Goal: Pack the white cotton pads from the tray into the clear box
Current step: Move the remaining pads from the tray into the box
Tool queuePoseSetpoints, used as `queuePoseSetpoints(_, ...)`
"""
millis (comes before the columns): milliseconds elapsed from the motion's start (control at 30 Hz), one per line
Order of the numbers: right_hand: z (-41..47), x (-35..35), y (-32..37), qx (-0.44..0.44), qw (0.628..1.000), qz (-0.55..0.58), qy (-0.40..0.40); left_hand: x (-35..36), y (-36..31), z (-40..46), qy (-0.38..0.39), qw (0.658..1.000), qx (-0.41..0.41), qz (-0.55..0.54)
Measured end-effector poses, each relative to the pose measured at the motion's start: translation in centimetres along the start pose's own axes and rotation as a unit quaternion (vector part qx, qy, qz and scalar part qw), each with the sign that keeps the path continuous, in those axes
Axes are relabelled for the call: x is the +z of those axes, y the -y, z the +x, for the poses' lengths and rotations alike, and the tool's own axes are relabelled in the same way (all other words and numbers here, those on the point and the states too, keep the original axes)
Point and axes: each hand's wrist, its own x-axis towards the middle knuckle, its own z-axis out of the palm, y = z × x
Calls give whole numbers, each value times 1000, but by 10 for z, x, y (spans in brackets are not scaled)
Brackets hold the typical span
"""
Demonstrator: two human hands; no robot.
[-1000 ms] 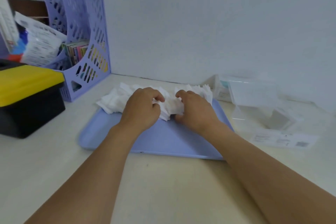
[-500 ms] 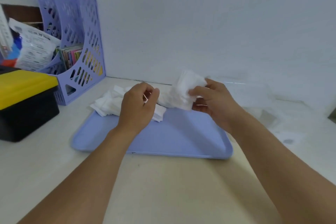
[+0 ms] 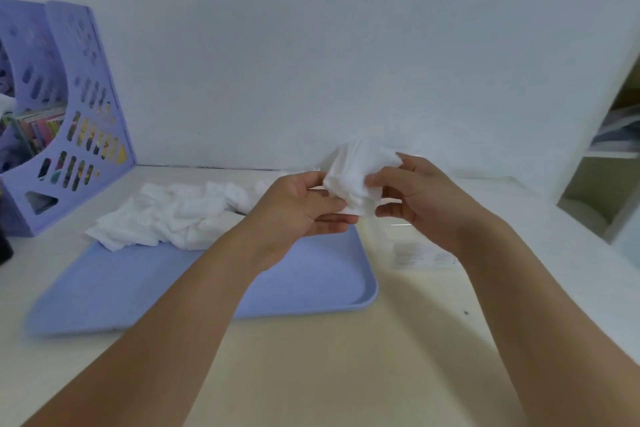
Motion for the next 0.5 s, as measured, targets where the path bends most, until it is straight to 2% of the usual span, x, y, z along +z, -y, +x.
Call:
queuePoseSetpoints(167, 4, -8, -2, 13, 995, 82, -58, -5, 18, -1, -60, 998, -17, -31)
queuePoseSetpoints(233, 1, -13, 2, 8, 992, 125, -22, -9, 20, -4, -74, 996, -16, -40)
queuePoseSetpoints(367, -1, -5, -6, -5, 997, 33, 68, -8, 23, -7, -48, 998, -26, -35)
queuePoseSetpoints(500, -1, -4, -12, -7, 997, -35, 70, -4, 23, -8, -27, 998, -44, -41)
